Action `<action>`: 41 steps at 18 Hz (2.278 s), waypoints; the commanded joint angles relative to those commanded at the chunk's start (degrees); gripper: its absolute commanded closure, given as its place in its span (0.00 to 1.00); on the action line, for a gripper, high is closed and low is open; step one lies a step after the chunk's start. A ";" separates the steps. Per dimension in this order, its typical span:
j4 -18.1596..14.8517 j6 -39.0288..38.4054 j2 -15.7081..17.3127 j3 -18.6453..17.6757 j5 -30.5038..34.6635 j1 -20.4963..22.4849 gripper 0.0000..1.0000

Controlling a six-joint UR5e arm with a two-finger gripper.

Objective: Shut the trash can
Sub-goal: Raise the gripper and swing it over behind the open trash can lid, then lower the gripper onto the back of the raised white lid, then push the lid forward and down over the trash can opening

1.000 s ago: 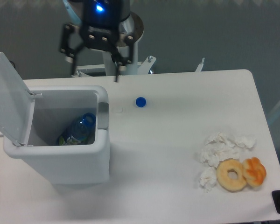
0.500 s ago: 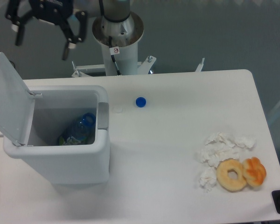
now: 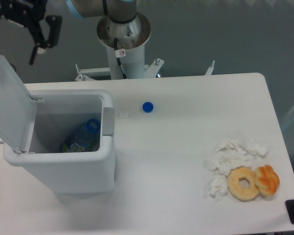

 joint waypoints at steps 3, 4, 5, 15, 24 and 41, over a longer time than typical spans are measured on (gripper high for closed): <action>0.79 0.00 -0.70 0.00 0.17 -0.35 0.00; 0.79 0.00 -0.88 0.00 0.26 -0.44 0.00; 0.79 0.00 -0.97 0.00 0.26 -0.44 0.00; 0.79 -0.17 -1.67 -0.09 4.57 -0.35 0.00; 0.79 -0.26 -1.50 0.00 6.93 -0.18 0.00; 0.88 0.70 -2.37 -0.44 9.76 6.68 0.00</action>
